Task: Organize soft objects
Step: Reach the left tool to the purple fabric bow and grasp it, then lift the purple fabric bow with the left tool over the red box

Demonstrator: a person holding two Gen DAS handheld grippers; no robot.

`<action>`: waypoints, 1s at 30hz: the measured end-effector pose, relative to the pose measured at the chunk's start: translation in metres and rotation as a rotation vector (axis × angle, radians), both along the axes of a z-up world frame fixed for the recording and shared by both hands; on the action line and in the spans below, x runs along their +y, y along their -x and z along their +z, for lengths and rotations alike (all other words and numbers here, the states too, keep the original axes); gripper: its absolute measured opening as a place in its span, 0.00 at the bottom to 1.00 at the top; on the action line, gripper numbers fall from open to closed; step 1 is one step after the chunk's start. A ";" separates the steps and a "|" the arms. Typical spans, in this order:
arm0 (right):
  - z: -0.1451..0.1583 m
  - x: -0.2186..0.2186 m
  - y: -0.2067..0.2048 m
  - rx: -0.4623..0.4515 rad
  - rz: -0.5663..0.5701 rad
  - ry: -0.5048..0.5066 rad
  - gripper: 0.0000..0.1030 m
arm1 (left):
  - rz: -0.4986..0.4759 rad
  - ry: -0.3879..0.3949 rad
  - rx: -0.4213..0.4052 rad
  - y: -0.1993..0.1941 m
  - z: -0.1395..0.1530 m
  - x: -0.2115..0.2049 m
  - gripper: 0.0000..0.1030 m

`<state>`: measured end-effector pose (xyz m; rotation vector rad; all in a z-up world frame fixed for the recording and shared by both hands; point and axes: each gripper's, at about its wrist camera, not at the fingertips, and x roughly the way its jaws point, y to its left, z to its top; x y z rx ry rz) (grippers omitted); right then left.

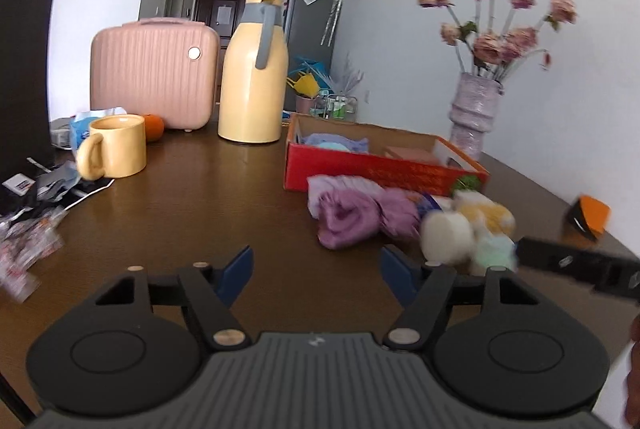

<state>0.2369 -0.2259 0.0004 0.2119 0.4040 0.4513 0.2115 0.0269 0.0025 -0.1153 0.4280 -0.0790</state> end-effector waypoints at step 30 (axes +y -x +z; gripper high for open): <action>-0.034 0.039 -0.137 0.184 0.016 -0.028 0.09 | -0.247 0.247 0.197 -0.155 -0.026 0.005 0.02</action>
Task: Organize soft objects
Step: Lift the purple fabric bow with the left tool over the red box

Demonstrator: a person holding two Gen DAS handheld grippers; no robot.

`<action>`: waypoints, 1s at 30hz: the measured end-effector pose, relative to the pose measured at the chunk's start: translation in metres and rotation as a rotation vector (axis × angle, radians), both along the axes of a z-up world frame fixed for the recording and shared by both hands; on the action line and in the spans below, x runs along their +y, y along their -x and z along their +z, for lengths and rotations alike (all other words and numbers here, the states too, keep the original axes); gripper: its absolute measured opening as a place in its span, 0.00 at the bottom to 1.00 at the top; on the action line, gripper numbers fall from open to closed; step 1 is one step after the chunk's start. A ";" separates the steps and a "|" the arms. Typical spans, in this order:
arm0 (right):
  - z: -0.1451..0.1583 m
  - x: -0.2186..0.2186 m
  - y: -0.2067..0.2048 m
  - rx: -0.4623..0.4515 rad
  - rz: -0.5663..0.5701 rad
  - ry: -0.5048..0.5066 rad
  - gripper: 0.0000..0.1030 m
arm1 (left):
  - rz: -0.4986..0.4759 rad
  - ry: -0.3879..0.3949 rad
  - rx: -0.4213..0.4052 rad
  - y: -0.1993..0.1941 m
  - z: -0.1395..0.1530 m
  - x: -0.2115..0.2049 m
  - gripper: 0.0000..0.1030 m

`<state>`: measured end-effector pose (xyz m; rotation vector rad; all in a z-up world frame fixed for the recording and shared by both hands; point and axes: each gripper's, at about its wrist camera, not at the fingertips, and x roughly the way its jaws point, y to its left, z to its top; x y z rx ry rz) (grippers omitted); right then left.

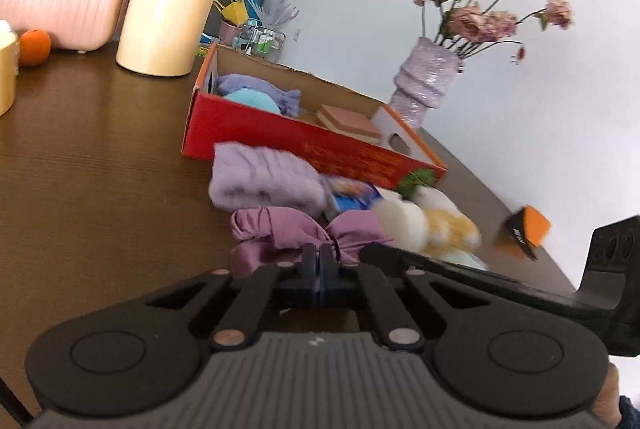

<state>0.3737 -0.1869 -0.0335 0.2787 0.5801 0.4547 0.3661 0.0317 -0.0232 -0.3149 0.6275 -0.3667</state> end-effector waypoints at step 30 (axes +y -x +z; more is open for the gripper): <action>-0.014 -0.046 0.114 0.079 0.005 -0.099 0.13 | -0.040 0.032 0.066 0.125 -0.014 -0.015 0.09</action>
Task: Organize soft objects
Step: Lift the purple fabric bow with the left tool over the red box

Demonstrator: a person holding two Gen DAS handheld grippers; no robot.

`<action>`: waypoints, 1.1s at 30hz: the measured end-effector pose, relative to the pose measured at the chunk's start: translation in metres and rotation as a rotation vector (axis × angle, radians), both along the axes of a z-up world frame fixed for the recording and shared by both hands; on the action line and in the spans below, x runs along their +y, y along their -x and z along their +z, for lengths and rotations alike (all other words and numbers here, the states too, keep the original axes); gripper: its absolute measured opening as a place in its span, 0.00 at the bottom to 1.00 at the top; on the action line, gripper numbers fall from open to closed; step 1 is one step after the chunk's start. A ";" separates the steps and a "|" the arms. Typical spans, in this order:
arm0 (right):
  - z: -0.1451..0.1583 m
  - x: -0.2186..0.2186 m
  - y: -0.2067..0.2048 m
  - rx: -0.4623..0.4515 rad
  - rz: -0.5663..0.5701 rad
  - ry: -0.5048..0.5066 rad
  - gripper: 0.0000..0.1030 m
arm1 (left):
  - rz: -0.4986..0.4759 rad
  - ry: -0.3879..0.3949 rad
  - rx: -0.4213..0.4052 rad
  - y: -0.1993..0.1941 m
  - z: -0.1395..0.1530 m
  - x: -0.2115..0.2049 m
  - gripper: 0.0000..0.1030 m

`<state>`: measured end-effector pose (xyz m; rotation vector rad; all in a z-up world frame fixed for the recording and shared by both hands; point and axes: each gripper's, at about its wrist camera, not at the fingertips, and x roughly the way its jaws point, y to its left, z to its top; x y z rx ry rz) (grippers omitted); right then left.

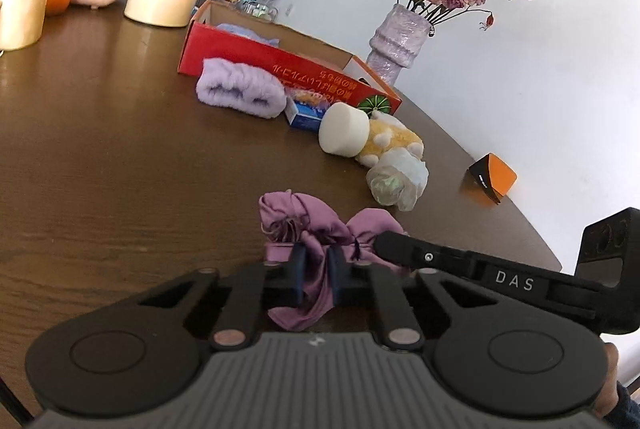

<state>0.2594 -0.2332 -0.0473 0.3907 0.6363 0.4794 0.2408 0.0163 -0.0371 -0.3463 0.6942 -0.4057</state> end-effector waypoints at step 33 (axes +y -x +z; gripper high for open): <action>0.032 0.059 -0.348 0.255 0.065 0.129 0.25 | 0.021 -0.304 0.103 -0.328 0.039 0.029 0.08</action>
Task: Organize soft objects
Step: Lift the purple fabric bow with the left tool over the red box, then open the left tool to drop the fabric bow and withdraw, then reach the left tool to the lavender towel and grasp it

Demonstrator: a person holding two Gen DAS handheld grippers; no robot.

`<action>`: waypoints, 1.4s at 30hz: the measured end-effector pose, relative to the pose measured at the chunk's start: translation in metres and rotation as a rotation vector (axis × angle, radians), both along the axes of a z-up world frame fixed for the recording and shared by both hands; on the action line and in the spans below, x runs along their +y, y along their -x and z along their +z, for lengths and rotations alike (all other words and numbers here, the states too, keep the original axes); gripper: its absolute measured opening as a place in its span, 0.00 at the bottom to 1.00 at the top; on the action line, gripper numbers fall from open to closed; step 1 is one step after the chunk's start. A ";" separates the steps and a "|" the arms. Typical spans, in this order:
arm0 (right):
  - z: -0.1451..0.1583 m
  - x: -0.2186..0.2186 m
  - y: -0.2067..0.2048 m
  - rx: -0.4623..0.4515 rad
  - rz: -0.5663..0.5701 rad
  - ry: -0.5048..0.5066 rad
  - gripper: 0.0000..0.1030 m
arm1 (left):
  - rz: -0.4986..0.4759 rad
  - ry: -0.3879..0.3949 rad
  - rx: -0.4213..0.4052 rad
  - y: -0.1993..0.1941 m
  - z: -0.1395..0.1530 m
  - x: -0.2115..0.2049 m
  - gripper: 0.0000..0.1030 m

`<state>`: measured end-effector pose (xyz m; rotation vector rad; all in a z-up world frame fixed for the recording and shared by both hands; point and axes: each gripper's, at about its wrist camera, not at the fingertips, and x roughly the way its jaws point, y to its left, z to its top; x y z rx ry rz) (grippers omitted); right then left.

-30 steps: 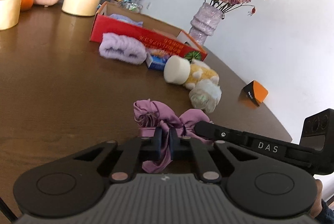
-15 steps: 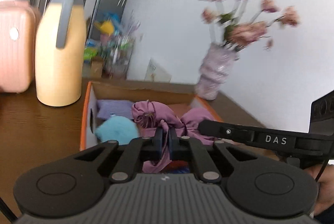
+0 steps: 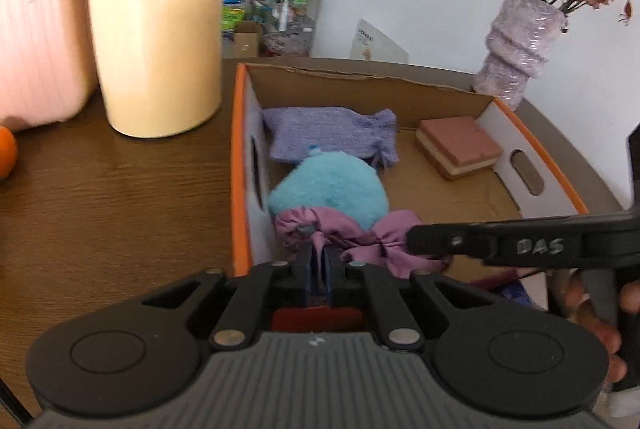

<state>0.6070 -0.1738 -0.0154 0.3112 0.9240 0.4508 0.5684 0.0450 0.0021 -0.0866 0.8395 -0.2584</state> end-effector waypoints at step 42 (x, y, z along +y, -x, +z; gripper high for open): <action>0.075 -0.102 0.328 -0.775 -0.336 0.243 0.88 | 0.187 -0.085 -0.631 0.291 0.061 -0.029 0.90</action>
